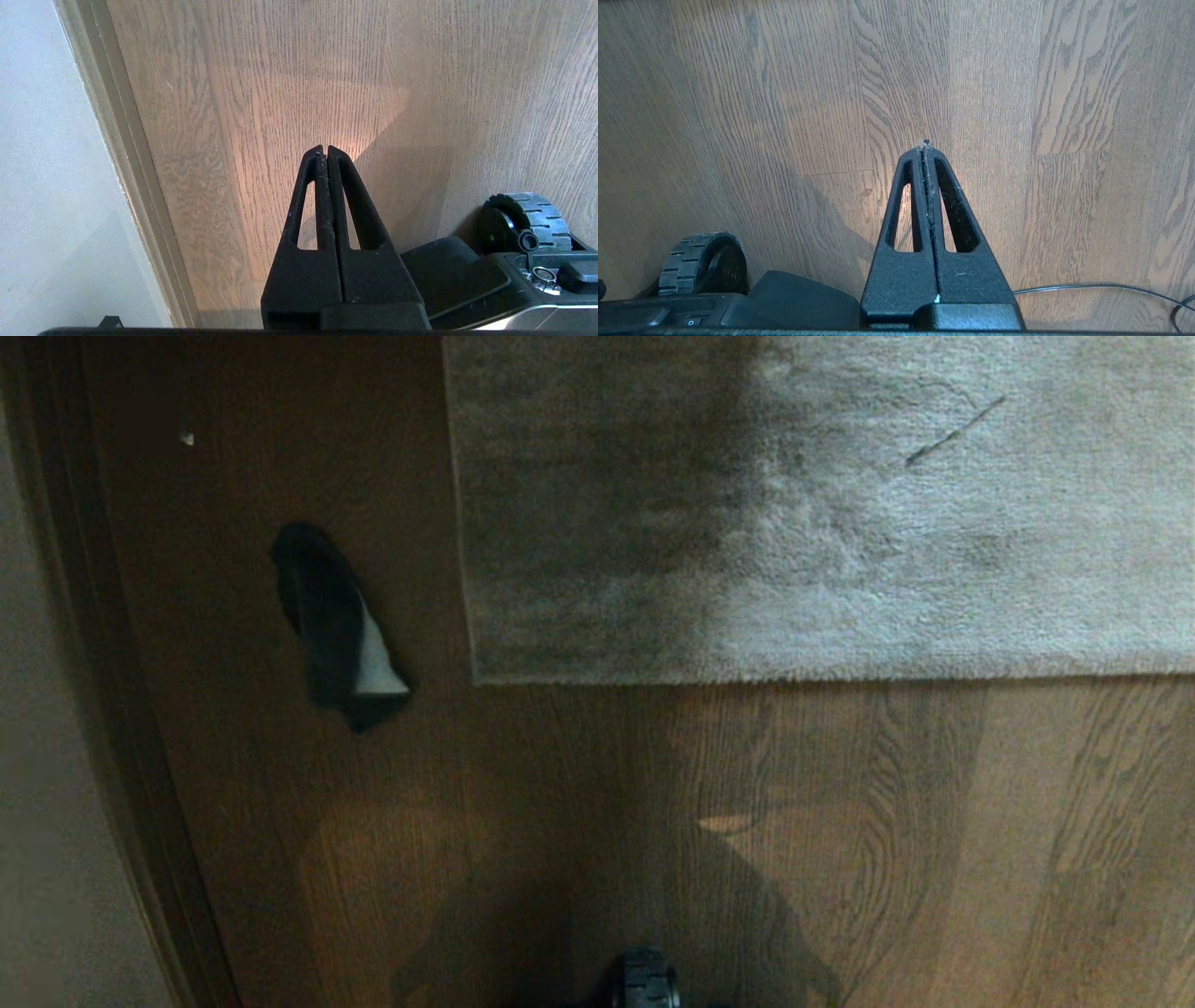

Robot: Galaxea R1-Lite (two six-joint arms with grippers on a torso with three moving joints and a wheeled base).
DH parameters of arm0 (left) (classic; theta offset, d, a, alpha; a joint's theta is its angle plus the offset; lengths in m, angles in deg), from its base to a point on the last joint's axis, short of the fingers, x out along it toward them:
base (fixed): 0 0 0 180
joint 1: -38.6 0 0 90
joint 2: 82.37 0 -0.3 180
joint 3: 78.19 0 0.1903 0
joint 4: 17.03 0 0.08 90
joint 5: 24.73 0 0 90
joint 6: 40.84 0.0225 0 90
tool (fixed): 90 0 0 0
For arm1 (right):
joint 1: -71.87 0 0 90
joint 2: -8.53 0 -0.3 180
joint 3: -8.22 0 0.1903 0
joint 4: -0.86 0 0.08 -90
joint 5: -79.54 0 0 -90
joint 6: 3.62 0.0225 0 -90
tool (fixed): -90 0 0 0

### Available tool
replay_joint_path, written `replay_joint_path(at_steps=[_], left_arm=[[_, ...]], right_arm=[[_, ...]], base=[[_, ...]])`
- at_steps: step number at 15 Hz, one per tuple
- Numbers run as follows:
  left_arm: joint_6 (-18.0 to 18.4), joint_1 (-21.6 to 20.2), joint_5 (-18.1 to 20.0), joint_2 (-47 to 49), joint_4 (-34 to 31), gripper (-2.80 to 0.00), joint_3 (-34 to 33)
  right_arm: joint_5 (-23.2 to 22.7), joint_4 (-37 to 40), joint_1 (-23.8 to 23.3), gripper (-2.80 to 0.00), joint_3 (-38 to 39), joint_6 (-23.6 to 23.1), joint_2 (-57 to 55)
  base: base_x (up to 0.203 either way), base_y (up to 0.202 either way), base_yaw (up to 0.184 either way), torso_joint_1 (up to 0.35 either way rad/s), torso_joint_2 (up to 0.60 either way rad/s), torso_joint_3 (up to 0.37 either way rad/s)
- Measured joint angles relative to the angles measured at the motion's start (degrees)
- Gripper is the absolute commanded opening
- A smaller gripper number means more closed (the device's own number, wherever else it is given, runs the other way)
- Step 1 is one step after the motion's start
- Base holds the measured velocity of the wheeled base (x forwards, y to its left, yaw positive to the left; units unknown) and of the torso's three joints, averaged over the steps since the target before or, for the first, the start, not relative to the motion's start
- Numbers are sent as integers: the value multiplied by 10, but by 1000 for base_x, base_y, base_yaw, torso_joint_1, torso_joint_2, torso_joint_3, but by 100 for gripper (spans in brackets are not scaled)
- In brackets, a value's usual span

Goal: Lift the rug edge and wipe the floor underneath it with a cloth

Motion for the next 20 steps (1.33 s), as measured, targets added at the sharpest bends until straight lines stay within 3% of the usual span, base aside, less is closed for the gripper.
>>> replay_joint_path(at_steps=[14,20], left_arm=[[-7,0,0,0,4,-280,-1],[-11,0,0,0,4,-280,-1]], right_arm=[[0,0,0,-280,0,0,0],[0,0,0,-280,0,0,0]], base=[[0,0,0,0,0,0],[0,0,0,1,2,149]])
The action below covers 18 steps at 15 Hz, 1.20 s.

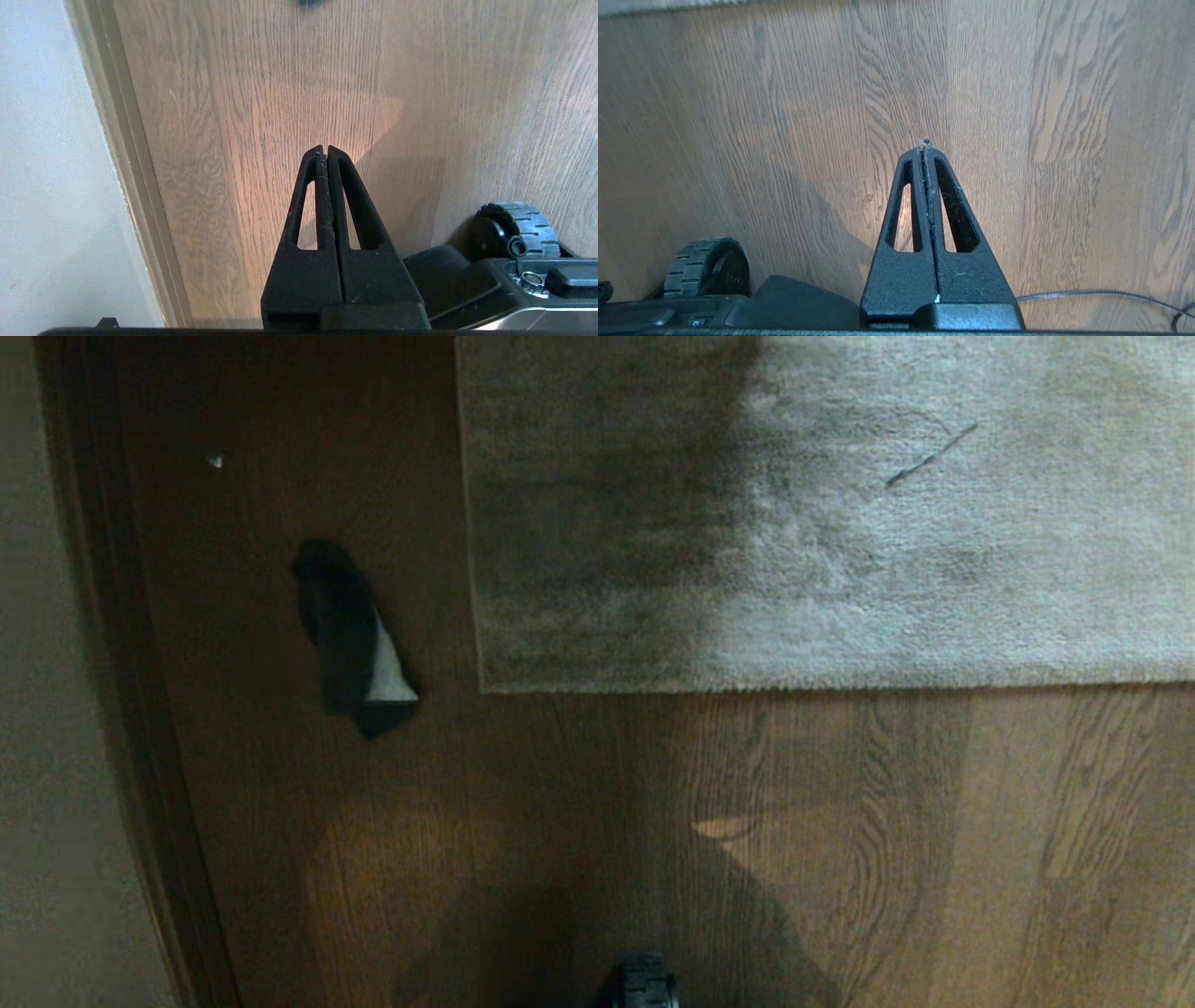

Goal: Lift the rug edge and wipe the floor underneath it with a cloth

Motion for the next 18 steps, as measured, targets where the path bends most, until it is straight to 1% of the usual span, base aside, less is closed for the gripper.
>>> replay_joint_path(at_steps=[18], left_arm=[[-4,0,0,0,-1,-280,0]], right_arm=[[0,0,0,-280,0,0,0]], base=[[0,0,0,2,2,201]])
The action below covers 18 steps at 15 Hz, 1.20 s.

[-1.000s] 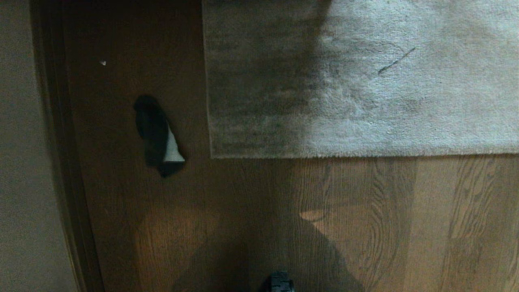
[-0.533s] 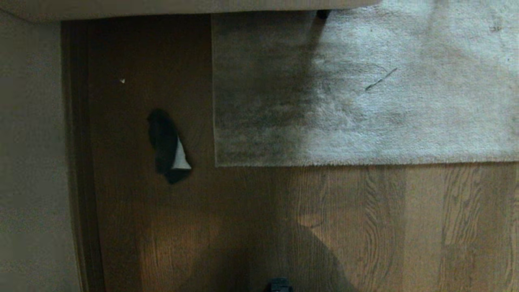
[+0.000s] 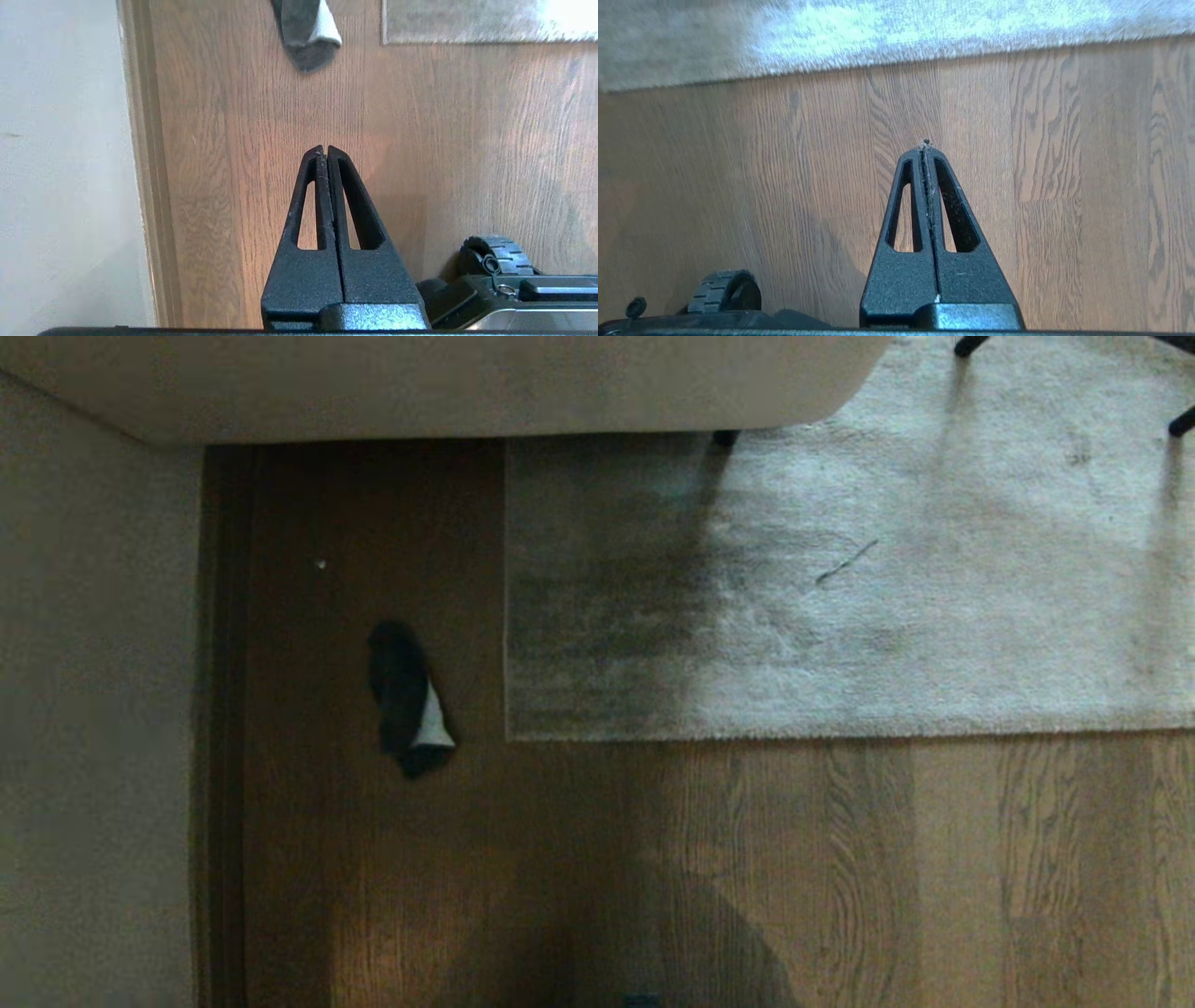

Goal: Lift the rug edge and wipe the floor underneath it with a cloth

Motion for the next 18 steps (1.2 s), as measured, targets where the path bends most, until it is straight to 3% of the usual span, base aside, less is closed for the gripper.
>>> replay_joint_path(at_steps=[18], left_arm=[[0,0,-1,0,0,-280,0]], right_arm=[[0,0,0,-280,0,0,0]], base=[[0,0,0,4,2,204]])
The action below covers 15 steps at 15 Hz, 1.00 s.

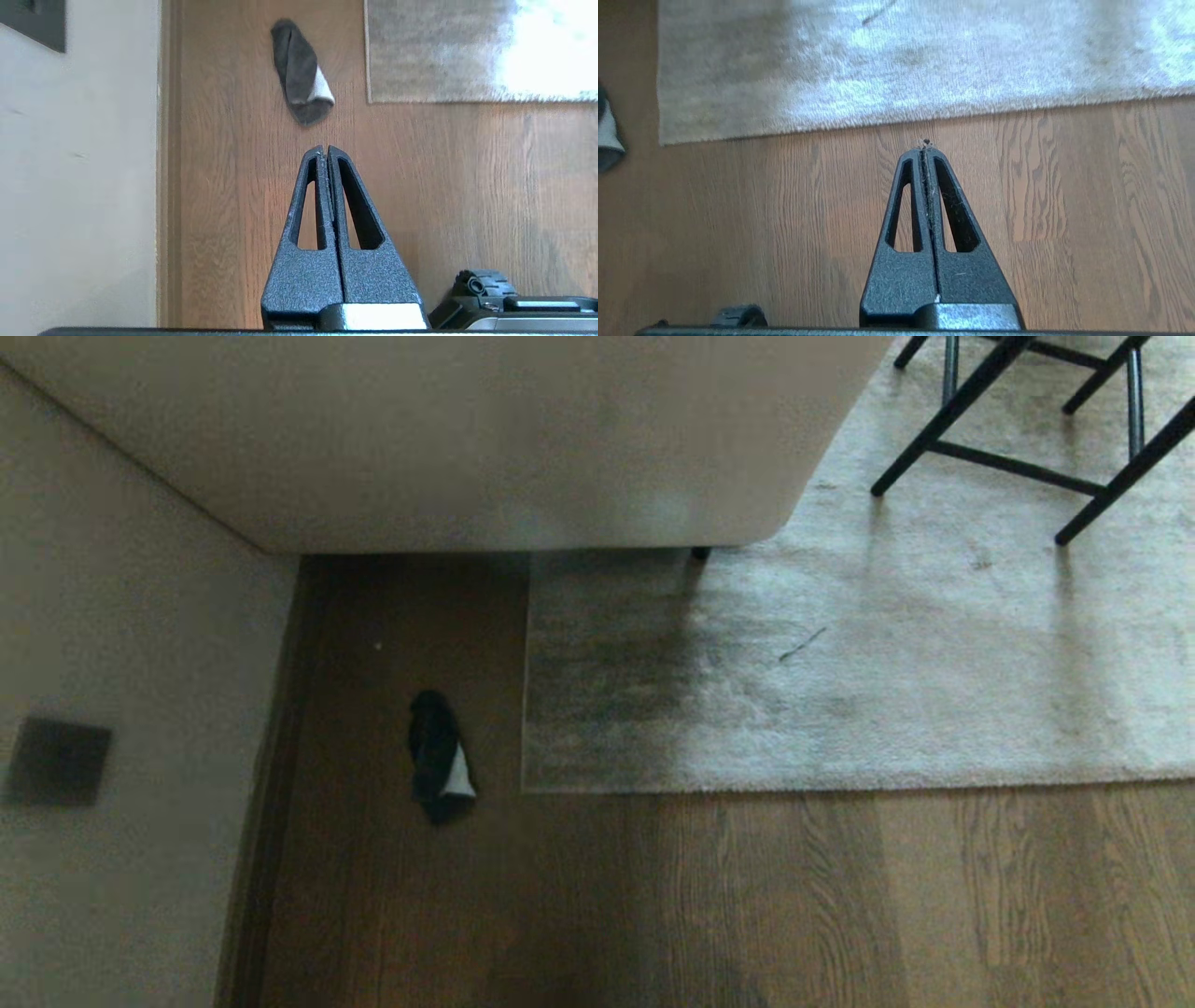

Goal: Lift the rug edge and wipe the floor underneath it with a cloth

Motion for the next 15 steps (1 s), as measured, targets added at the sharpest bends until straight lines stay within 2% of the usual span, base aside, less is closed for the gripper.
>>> replay_joint_path(at_steps=[15], left_arm=[[-1,0,1,0,0,-280,0]], right_arm=[[0,0,0,-280,0,0,0]], base=[[0,0,0,3,2,201]])
